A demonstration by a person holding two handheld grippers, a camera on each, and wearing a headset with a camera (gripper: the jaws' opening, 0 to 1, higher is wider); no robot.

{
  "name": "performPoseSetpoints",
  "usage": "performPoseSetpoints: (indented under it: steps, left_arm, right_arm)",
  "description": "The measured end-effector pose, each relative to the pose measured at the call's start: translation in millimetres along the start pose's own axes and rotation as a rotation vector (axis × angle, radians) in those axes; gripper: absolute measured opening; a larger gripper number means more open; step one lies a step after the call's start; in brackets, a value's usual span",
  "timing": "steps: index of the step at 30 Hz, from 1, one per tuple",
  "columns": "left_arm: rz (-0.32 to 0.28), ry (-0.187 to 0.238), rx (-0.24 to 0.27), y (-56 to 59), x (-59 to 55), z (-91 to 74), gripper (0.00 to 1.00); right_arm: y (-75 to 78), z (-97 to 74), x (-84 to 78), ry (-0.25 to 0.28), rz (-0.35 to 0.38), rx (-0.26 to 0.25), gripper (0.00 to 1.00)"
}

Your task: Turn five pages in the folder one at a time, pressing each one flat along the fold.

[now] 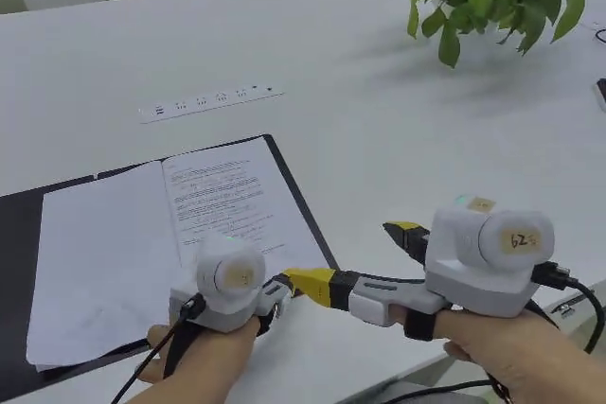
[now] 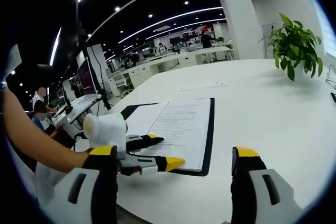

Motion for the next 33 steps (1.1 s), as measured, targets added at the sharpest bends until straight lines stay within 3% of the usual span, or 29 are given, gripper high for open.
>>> performPoseSetpoints:
  steps: [10,13,21,27,28,29,30,32,33]
  left_arm:
    - [-0.005,0.022,-0.002,-1.2,0.0,1.0,0.53]
    - [-0.027,0.027,0.013,-5.7,0.4,1.1,0.42]
    - [-0.008,0.024,0.023,-7.6,1.8,4.6,0.31]
    - [-0.013,0.010,0.045,-15.3,4.2,5.1,0.22]
    - [-0.007,0.008,0.050,-15.7,4.3,5.4,0.16]
    - [-0.048,0.003,0.112,-29.1,3.8,1.9,0.05]
    - [-0.096,0.000,0.057,-27.3,4.7,3.2,0.04]
    - [-0.014,-0.009,0.058,-27.2,6.2,2.8,0.04]
    - [-0.038,-0.004,0.056,-25.6,5.0,2.6,0.04]
  right_arm:
    - [1.0,3.5,-6.7,-0.008,0.031,0.002,0.88]
    - [2.0,3.9,-8.2,-0.011,0.037,0.000,0.88]
    - [3.9,3.4,-9.3,-0.009,0.057,-0.006,0.88]
    - [1.5,5.9,-8.9,-0.010,0.070,-0.001,0.86]
    - [0.4,7.3,-8.3,-0.010,0.075,0.003,0.85]
    - [-0.4,8.3,-8.1,-0.012,0.083,0.005,0.84]
    - [-1.6,10.2,-7.5,-0.014,0.101,0.007,0.82]
    - [-5.3,13.2,-6.4,-0.012,0.147,0.023,0.77]
    - [-7.1,16.0,-6.8,-0.015,0.195,0.025,0.75]
Point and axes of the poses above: the centre of the closed fingertips' face, and the gripper's own axes: z roughly forward along the fingers, y roughly to its right, x roughly out of its top, the point moved 3 cm from there along -z, roughly backward along the fingers, and after that the axes turned 7 degrees about -z, right-handed, at the moved point
